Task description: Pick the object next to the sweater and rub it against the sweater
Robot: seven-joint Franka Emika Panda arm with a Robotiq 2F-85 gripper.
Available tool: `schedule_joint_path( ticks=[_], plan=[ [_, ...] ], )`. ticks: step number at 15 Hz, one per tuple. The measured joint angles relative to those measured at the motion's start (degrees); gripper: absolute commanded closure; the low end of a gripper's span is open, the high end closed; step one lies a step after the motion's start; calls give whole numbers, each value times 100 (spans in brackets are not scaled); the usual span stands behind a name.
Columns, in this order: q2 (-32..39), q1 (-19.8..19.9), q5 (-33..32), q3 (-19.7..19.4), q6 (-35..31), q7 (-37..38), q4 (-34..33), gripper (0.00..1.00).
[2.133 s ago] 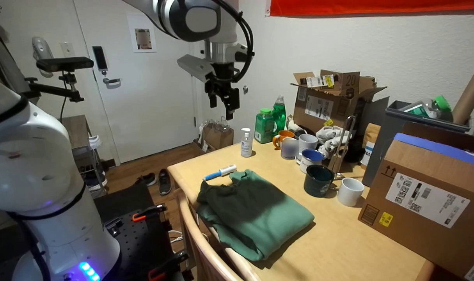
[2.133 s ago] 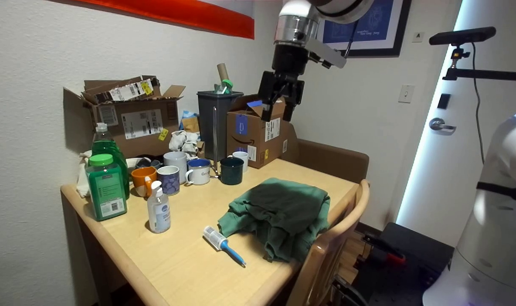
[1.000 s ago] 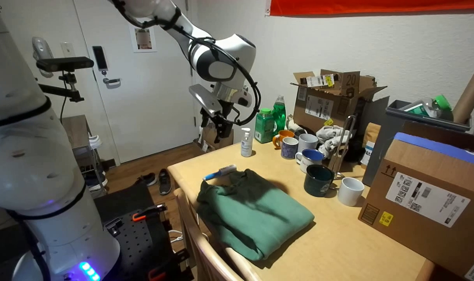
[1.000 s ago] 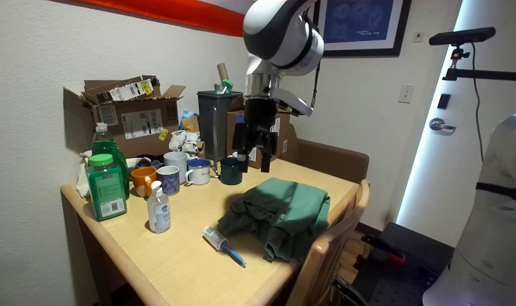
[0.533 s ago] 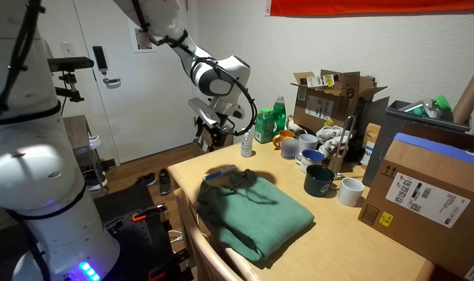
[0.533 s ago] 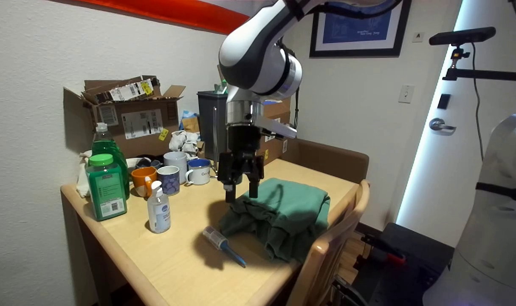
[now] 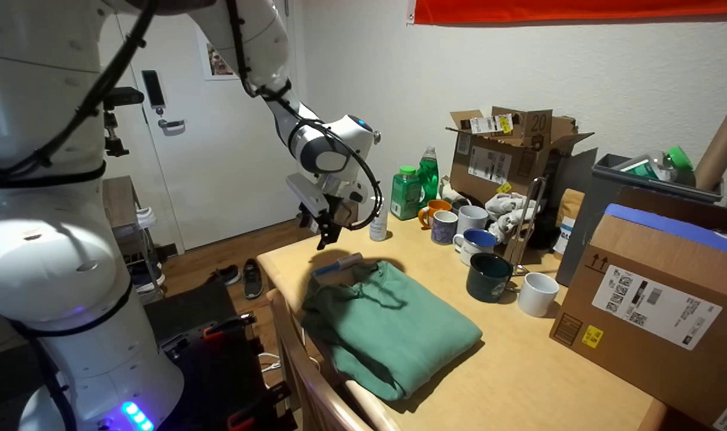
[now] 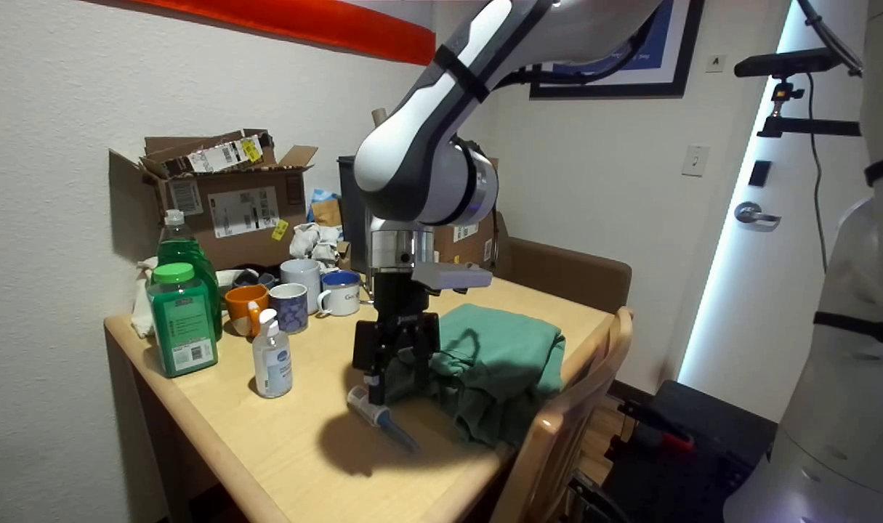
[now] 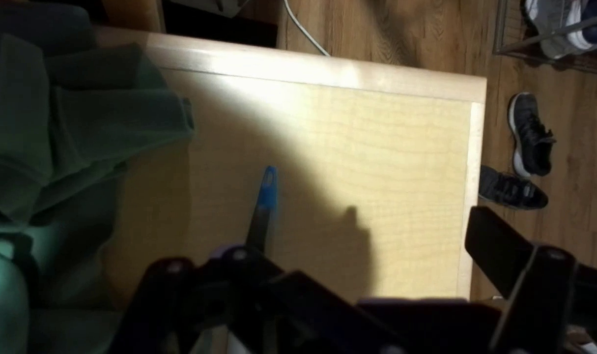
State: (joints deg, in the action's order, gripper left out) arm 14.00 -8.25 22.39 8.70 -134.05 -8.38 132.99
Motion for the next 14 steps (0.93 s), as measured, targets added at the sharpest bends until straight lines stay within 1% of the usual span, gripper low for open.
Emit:
schedule_joint_path(
  ticks=[3, 6, 11, 14],
  plan=[
    [154, 21, -5, -13, -347, 266, 16, 0],
    [158, 27, -7, -22, -361, 311, 15, 0],
    [270, 27, -442, -33, -344, 322, 1, 0],
    [371, 35, -533, -41, -358, 322, -6, 0]
  ],
)
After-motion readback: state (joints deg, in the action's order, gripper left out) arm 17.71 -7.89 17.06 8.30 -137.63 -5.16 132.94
